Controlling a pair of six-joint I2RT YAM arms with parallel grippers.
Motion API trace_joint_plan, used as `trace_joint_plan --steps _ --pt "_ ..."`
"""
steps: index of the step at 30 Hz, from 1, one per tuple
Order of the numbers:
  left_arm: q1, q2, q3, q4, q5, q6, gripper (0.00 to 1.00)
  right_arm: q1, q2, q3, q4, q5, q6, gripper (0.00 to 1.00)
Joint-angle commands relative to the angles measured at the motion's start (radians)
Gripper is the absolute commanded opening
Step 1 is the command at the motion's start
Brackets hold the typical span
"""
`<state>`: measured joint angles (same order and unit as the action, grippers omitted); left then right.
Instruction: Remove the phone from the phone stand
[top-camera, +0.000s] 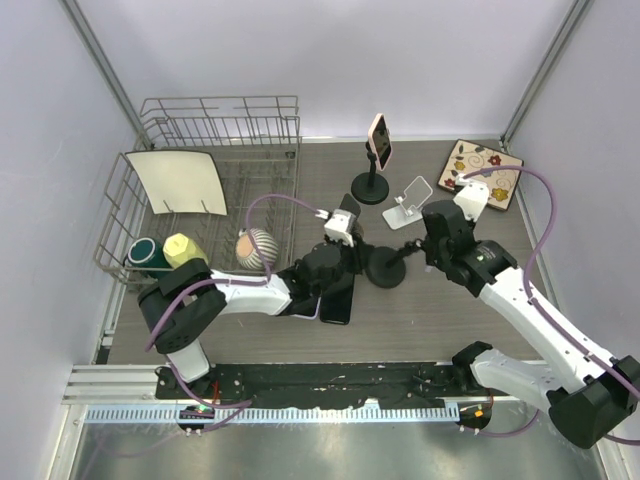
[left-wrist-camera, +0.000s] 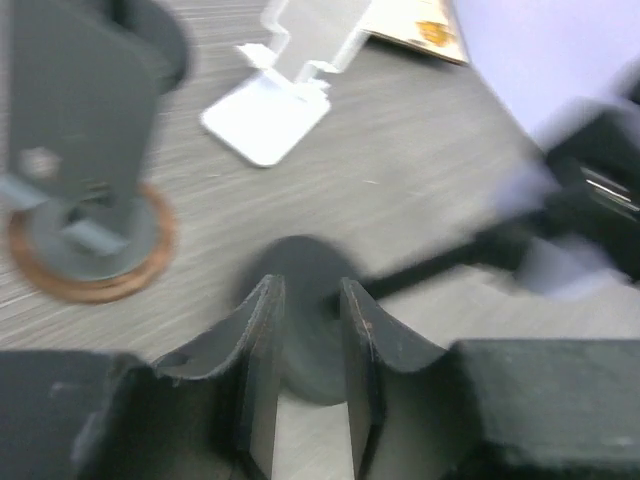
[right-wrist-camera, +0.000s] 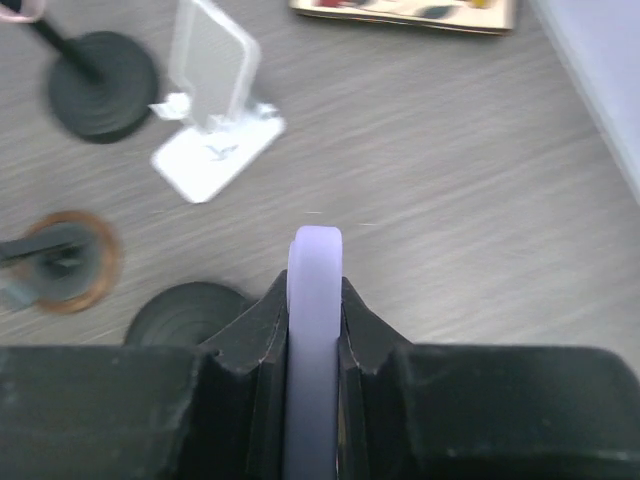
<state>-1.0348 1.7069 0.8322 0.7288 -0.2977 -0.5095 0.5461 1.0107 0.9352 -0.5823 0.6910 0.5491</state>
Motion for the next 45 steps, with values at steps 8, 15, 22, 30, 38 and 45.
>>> trace_joint_plan --steps 8,15,22,30,38,45 --pt "0.055 -0.001 -0.053 0.173 0.023 0.167 0.17 -0.044 -0.073 0.017 0.002 -0.054 -0.267 0.01" --pt "0.053 0.031 -0.041 0.305 0.419 0.273 0.72 -0.044 -0.100 0.033 0.009 -0.128 -0.276 0.01" --pt "0.048 0.048 0.024 0.293 0.683 0.264 0.95 -0.044 -0.087 0.030 0.038 -0.159 -0.276 0.01" --pt "0.002 0.125 0.134 0.167 0.615 0.325 1.00 -0.038 -0.090 0.010 0.062 -0.163 -0.261 0.01" --pt "-0.014 0.180 0.217 0.051 0.470 0.394 0.94 -0.038 -0.112 -0.001 0.150 -0.146 -0.247 0.01" --pt "-0.014 0.229 0.263 0.018 0.382 0.454 0.56 -0.037 -0.130 -0.001 0.223 -0.110 -0.267 0.01"
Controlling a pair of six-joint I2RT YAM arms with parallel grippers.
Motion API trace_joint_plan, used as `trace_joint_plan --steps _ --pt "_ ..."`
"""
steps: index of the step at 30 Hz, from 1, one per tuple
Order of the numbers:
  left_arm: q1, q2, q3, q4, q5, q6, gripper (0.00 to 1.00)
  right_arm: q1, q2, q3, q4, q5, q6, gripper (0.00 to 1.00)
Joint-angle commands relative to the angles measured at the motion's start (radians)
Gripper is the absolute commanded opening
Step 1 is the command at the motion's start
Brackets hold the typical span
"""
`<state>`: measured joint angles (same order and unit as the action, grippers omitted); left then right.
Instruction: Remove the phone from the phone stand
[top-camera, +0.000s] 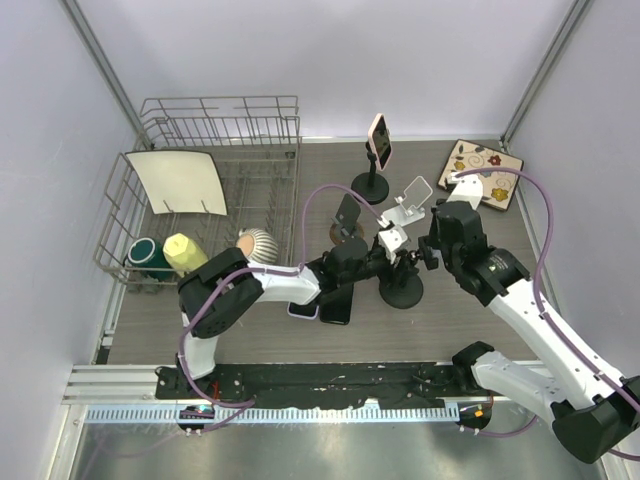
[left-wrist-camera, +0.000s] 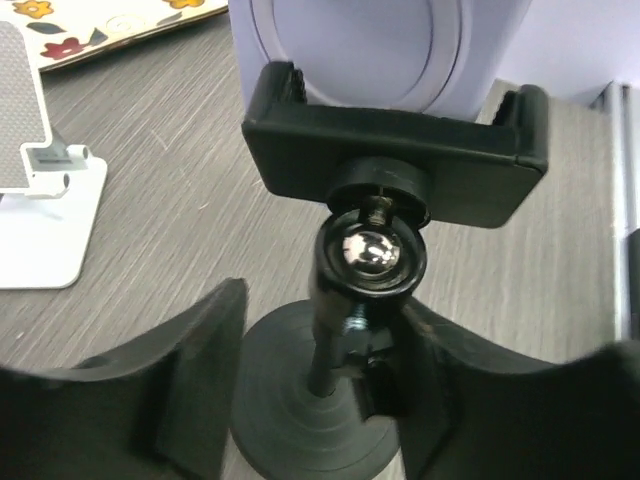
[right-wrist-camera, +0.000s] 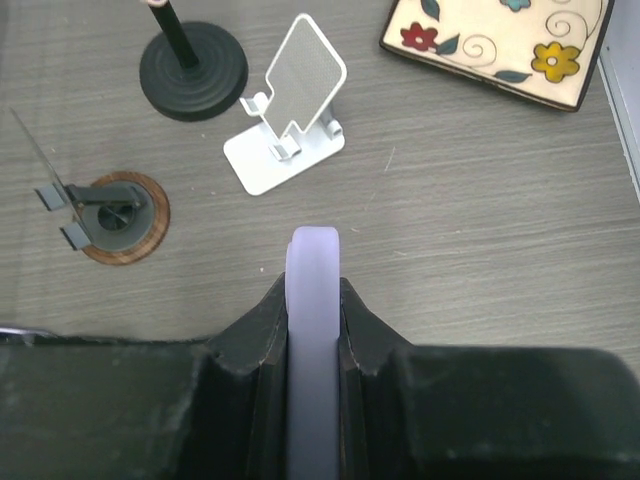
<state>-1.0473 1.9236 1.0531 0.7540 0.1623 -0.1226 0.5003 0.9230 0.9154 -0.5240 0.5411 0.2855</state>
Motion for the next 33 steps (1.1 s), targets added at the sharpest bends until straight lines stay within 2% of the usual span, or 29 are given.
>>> trace_joint_plan --steps 1,3,4,7,15,18,19,21,22,25,29,33 --pt "0.000 0.015 0.045 -0.005 -0.083 0.077 0.45 0.009 -0.052 0.016 0.188 0.058 -0.006 0.01" --pt "0.000 0.028 0.051 0.004 -0.101 0.104 0.38 0.007 -0.059 0.013 0.215 0.083 -0.017 0.01" --pt "0.001 0.032 0.054 0.010 -0.109 0.110 0.29 0.007 -0.061 0.011 0.241 0.114 -0.022 0.01" --pt "0.018 0.060 0.070 0.036 -0.127 0.115 0.18 0.009 -0.065 0.026 0.268 0.183 -0.025 0.01" --pt "0.089 0.152 0.168 0.041 -0.119 0.150 0.18 0.007 -0.147 0.043 0.314 0.231 -0.075 0.01" --pt "0.101 0.146 0.168 0.042 -0.107 0.152 0.34 0.009 -0.171 0.054 0.271 0.221 -0.077 0.01" --pt "0.099 0.129 0.162 0.041 -0.107 0.156 0.47 0.009 -0.176 0.059 0.262 0.218 -0.075 0.01" --pt "0.101 0.101 0.128 0.045 -0.109 0.156 0.58 0.007 -0.188 0.071 0.231 0.206 -0.071 0.01" --pt "0.099 0.062 0.113 0.050 -0.104 0.153 0.68 0.009 -0.197 0.076 0.222 0.201 -0.069 0.01" --pt "0.099 -0.036 0.045 0.061 -0.099 0.137 0.85 0.007 -0.207 0.102 0.180 0.180 -0.052 0.01" --pt "0.086 -0.179 -0.042 0.053 -0.098 0.132 0.97 0.009 -0.207 0.137 0.134 0.140 -0.023 0.01" --pt "0.041 -0.314 -0.122 0.031 -0.122 0.172 1.00 0.009 -0.162 0.218 0.030 0.083 0.009 0.01"
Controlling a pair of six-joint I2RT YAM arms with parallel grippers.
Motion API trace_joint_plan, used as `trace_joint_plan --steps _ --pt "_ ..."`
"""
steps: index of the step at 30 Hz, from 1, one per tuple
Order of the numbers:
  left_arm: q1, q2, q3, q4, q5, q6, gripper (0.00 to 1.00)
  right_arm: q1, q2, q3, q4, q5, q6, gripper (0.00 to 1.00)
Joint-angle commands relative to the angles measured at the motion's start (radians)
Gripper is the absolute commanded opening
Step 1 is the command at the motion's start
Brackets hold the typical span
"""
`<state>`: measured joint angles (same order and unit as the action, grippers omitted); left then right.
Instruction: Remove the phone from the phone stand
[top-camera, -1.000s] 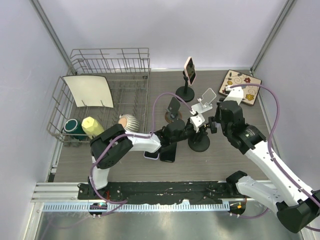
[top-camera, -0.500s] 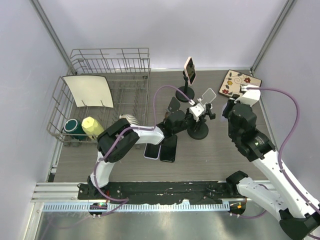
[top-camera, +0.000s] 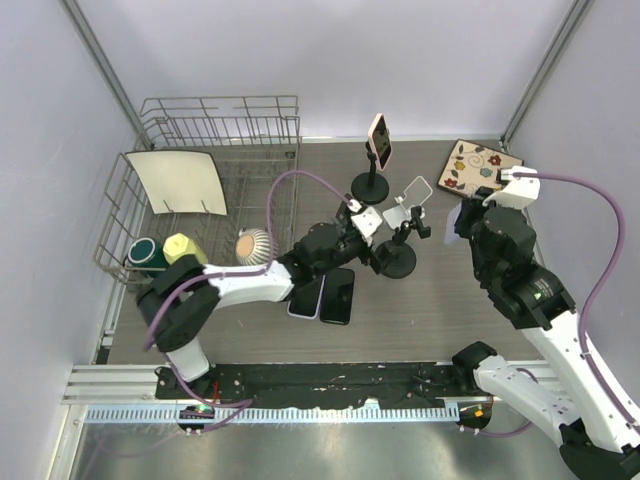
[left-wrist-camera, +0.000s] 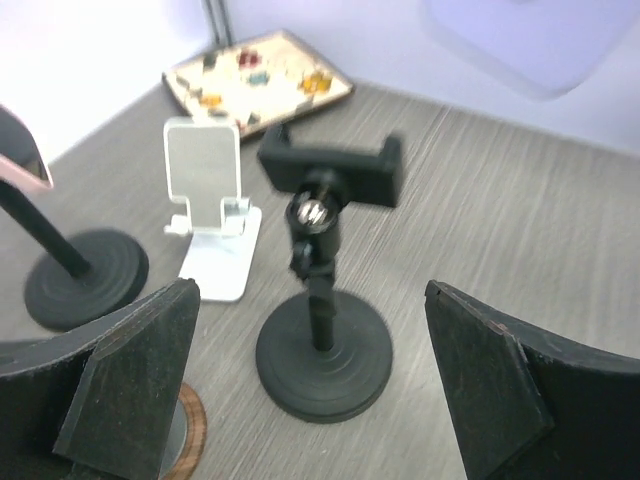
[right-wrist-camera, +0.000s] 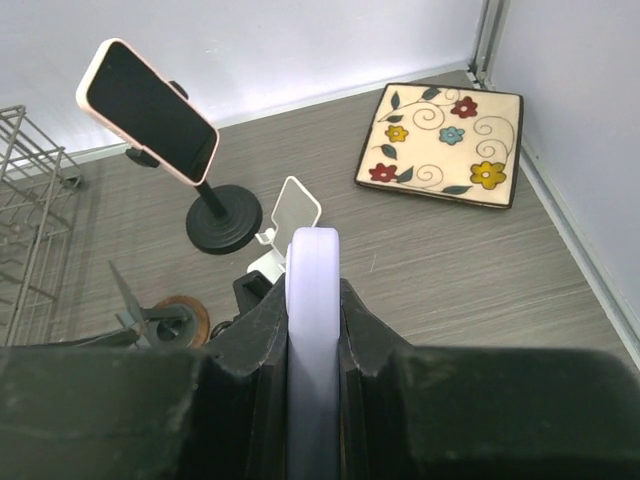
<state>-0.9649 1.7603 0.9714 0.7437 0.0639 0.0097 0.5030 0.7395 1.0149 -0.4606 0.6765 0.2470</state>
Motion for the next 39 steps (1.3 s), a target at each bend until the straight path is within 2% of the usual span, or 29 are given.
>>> trace_joint_plan --steps 1,6,10,15,23,29,32,34,35,38,39 --pt "-0.069 -0.172 -0.048 0.039 -0.038 0.050 1.00 0.006 0.032 0.131 -0.048 -0.064 0.057 0.01" --pt "-0.164 -0.240 -0.031 0.019 -0.165 0.133 1.00 0.006 0.067 0.175 -0.090 -0.143 0.112 0.01" --pt "-0.245 -0.202 0.044 -0.032 -0.300 0.209 1.00 0.006 0.116 0.202 -0.130 -0.215 0.156 0.01" --pt "-0.297 -0.144 0.101 -0.017 -0.403 0.280 1.00 0.006 0.112 0.176 -0.093 -0.294 0.213 0.01" --pt "-0.337 -0.038 0.167 0.065 -0.660 0.397 1.00 0.006 0.107 0.136 -0.049 -0.373 0.308 0.01" --pt "-0.374 0.019 0.191 0.183 -0.788 0.538 0.93 0.006 0.104 0.100 -0.010 -0.416 0.370 0.01" --pt "-0.397 0.048 0.199 0.236 -0.825 0.604 0.83 0.006 0.104 0.077 0.010 -0.433 0.403 0.01" --pt "-0.411 0.070 0.204 0.269 -0.849 0.639 0.73 0.006 0.098 0.065 0.022 -0.440 0.423 0.01" --pt "-0.414 0.076 0.204 0.281 -0.858 0.653 0.66 0.008 0.097 0.056 0.031 -0.442 0.428 0.01" --pt "-0.428 0.094 0.204 0.339 -0.897 0.696 0.36 0.006 0.084 0.045 0.039 -0.433 0.440 0.01" --pt "-0.429 0.096 0.204 0.351 -0.904 0.702 0.31 0.008 0.081 0.044 0.040 -0.424 0.440 0.02"
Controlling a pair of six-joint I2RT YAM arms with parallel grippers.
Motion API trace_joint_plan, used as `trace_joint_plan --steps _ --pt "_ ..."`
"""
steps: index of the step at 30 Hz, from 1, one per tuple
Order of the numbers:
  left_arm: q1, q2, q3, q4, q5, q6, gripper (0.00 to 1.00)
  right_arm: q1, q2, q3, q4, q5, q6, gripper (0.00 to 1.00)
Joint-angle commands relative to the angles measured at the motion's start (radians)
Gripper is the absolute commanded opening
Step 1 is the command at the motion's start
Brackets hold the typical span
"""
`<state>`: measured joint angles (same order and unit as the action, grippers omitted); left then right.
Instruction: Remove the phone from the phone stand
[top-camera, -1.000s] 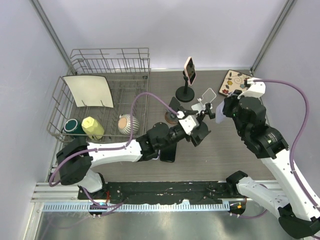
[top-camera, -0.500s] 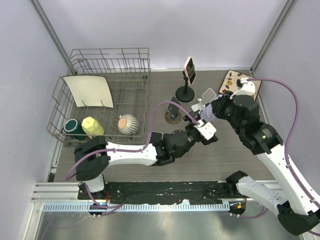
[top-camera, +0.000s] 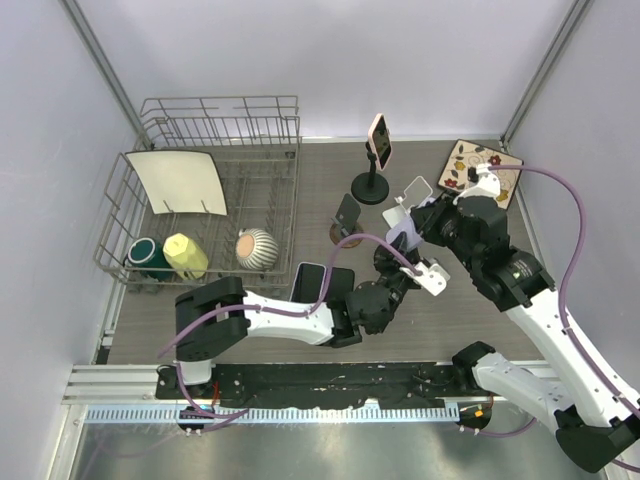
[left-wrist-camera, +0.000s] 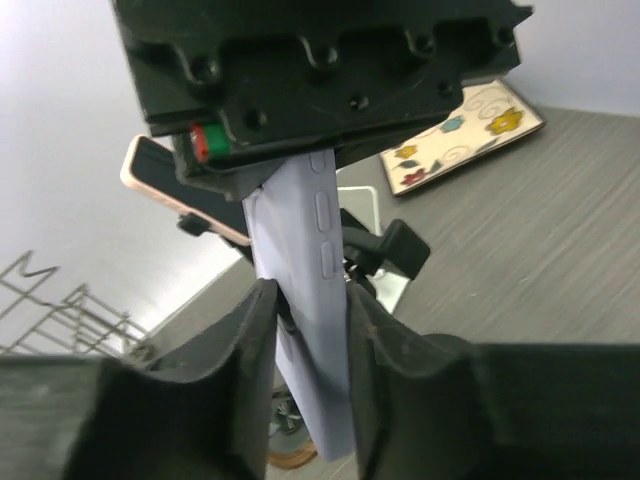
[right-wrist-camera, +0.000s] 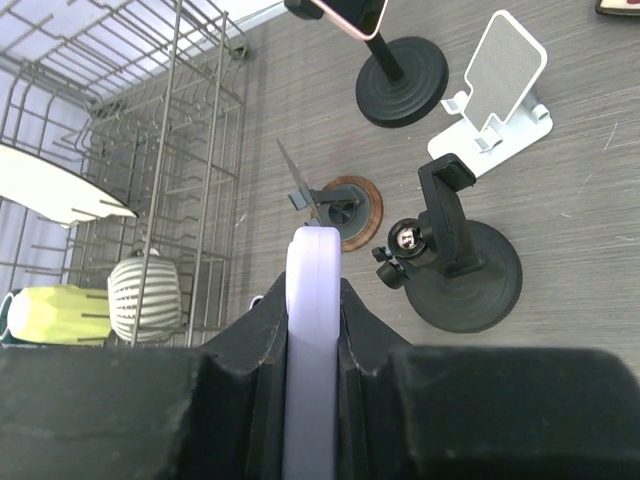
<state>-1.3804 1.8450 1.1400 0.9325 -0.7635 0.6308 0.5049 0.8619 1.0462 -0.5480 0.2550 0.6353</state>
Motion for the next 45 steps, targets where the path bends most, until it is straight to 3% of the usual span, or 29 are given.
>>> trace_joint_plan --steps 1,5,8,9,11,12,15,21,24,33,38,45 --pt "-0.016 0.013 0.035 0.167 -0.089 0.087 0.26 0.006 -0.047 0.009 0.131 0.001 0.053 0.03" --pt "-0.022 0.007 0.032 0.178 -0.109 0.092 0.00 0.004 -0.069 -0.011 0.166 0.003 0.069 0.13" --pt "-0.023 -0.009 0.021 0.180 -0.120 0.078 0.00 0.004 -0.099 -0.040 0.218 -0.008 0.069 0.29" --pt "-0.023 -0.016 0.017 0.172 -0.123 0.060 0.00 0.006 -0.110 -0.052 0.239 -0.014 0.066 0.41" --pt "-0.023 -0.050 -0.003 0.154 -0.123 0.023 0.00 0.006 -0.144 -0.087 0.296 -0.019 0.067 0.52" --pt "-0.023 -0.065 -0.011 0.111 -0.116 -0.033 0.00 0.004 -0.153 -0.097 0.309 -0.017 0.069 0.61" --pt "-0.019 -0.134 -0.054 -0.001 -0.073 -0.193 0.00 0.004 -0.185 -0.117 0.353 -0.014 0.041 0.71" --pt "0.035 -0.291 -0.129 -0.266 0.087 -0.546 0.00 0.004 -0.227 -0.161 0.427 -0.036 -0.002 0.80" --pt "0.092 -0.355 -0.166 -0.348 0.232 -0.744 0.00 0.006 -0.235 -0.190 0.453 -0.062 -0.032 0.83" --pt "0.290 -0.471 -0.256 -0.356 0.579 -1.178 0.00 0.004 -0.244 -0.314 0.646 -0.236 -0.063 0.90" --pt "0.316 -0.469 -0.266 -0.324 0.638 -1.223 0.00 0.004 -0.192 -0.330 0.663 -0.306 -0.062 0.91" --pt "0.317 -0.469 -0.270 -0.290 0.667 -1.241 0.00 0.006 -0.117 -0.342 0.649 -0.290 -0.069 0.92"
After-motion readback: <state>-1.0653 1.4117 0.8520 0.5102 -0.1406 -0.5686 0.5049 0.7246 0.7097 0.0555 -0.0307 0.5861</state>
